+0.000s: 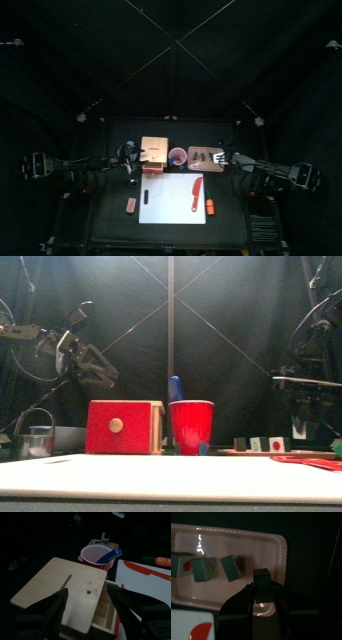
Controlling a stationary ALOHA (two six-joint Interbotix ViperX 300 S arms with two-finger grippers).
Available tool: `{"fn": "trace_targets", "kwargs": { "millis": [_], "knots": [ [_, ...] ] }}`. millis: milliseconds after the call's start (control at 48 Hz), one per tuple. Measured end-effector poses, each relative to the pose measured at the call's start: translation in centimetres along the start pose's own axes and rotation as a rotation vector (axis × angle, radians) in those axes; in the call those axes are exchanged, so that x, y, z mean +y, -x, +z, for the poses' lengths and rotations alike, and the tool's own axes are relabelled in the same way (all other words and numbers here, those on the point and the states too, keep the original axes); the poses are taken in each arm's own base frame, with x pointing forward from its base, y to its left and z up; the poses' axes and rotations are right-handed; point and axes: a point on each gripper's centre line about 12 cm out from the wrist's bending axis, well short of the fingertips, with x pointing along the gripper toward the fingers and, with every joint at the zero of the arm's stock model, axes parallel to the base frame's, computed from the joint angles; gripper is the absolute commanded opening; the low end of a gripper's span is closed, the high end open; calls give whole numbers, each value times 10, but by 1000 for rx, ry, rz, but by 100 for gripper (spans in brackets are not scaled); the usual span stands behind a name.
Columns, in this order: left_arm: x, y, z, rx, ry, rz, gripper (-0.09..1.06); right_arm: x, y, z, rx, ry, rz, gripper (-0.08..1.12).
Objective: Place sushi on board then cut the sushi with the knife then place the pieces on the plate
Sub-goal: Place the 4 sushi pieces on the plate
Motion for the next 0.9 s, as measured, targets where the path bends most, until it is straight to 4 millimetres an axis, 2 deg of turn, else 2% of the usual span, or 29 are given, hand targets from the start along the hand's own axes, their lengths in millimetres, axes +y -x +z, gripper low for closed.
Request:
{"fn": "trace_targets", "kwargs": {
  "millis": [146, 250, 458, 625, 750, 833, 896],
  "knots": [
    [-3, -3, 7, -22, -20, -17, 96, 2, -10, -2, 22, 4, -8, 72],
    [-4, -4, 10, -29, -36, -27, 96, 4, -10, -3, 28, -11, 2, 74],
    [-5, -5, 12, -34, -41, -32, 96, 4, -9, -2, 29, -10, 1, 87],
    [-4, -5, 12, -34, -41, -30, 96, 6, -5, 2, 10, -3, 8, 87],
    [-4, -5, 13, -36, -41, -30, 96, 5, 18, 18, -68, 39, 7, 87],
    [-4, -6, 15, -40, -42, -31, 96, 6, 46, 31, -147, 107, 26, 87],
    [-4, -6, 17, -46, -42, -31, 96, 13, 68, 30, -187, 199, 86, 87]
  ]
}}
